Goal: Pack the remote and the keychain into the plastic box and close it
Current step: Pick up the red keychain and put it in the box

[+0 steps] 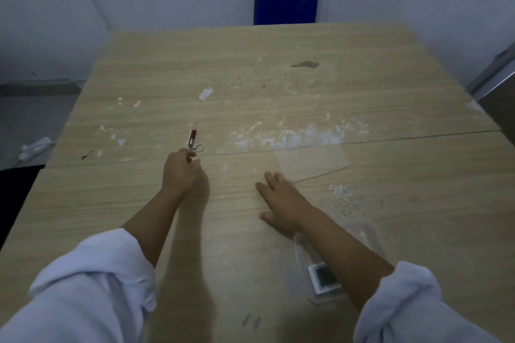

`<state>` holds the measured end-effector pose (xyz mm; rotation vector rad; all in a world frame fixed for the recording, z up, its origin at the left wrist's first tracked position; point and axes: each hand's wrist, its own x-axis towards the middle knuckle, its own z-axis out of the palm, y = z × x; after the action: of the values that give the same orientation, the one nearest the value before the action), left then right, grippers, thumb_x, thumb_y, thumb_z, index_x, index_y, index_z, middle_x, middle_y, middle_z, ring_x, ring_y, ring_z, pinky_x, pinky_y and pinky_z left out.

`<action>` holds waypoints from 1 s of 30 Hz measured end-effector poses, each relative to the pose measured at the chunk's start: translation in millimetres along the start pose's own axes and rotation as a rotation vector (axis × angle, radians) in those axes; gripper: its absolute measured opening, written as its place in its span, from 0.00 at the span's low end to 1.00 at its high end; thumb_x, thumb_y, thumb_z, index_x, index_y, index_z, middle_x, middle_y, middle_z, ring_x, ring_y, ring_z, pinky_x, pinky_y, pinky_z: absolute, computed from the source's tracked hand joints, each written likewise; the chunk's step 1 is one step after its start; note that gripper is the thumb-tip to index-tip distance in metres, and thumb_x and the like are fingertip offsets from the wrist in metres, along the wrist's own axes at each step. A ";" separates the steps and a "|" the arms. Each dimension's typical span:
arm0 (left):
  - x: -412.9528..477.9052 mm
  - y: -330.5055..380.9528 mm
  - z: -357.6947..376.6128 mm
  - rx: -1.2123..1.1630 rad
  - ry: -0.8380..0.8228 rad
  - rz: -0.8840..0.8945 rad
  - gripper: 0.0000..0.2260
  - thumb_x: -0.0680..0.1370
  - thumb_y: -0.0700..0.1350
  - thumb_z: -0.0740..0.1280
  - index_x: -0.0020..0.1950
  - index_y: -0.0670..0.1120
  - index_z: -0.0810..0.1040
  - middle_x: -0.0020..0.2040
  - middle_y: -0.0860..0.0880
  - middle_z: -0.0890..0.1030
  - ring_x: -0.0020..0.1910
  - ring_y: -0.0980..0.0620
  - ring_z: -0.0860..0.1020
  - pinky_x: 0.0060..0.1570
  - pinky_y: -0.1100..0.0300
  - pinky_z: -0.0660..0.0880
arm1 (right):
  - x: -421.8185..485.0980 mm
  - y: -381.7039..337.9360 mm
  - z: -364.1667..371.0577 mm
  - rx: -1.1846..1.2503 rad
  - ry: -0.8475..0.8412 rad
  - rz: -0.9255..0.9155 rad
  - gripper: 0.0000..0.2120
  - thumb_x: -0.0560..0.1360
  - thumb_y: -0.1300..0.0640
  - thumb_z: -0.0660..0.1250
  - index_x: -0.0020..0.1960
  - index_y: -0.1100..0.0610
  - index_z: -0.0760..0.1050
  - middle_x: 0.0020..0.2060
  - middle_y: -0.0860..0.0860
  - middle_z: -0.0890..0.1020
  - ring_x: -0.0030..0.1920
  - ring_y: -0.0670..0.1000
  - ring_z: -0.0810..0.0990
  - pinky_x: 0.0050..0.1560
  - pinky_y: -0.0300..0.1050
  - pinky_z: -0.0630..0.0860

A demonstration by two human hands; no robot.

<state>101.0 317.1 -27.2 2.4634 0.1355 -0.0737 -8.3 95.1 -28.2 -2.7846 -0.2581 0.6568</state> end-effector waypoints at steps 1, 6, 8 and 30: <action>10.8 -1.0 0.1 0.001 0.024 0.014 0.14 0.72 0.37 0.67 0.58 0.38 0.79 0.52 0.33 0.81 0.50 0.38 0.79 0.51 0.54 0.74 | 3.3 0.5 0.3 0.000 0.006 -0.004 0.35 0.76 0.47 0.62 0.76 0.53 0.48 0.77 0.57 0.43 0.77 0.59 0.42 0.76 0.56 0.47; 47.7 -3.7 5.1 0.051 0.070 0.057 0.16 0.71 0.37 0.68 0.58 0.37 0.78 0.53 0.32 0.80 0.53 0.35 0.78 0.55 0.48 0.74 | 4.4 6.5 5.4 0.026 0.042 -0.035 0.35 0.76 0.45 0.61 0.76 0.52 0.47 0.78 0.55 0.42 0.77 0.57 0.41 0.76 0.55 0.47; 54.1 -3.8 8.5 0.046 0.103 0.082 0.12 0.71 0.37 0.69 0.53 0.36 0.80 0.49 0.33 0.82 0.50 0.35 0.79 0.51 0.48 0.75 | 3.3 7.8 6.7 0.042 0.050 -0.039 0.35 0.76 0.44 0.61 0.76 0.51 0.47 0.78 0.54 0.42 0.77 0.56 0.40 0.76 0.54 0.46; -95.5 80.0 45.4 -0.415 -0.111 0.239 0.08 0.71 0.35 0.70 0.48 0.43 0.84 0.40 0.47 0.83 0.35 0.60 0.79 0.37 0.79 0.72 | -107.9 78.3 -1.3 0.082 0.568 0.216 0.11 0.74 0.58 0.64 0.55 0.59 0.77 0.52 0.57 0.81 0.54 0.59 0.74 0.52 0.51 0.73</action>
<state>14.6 219.1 -4.8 2.0384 -0.1758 -0.0700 -94.1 -4.4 -6.0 -2.7977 0.1821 -0.0993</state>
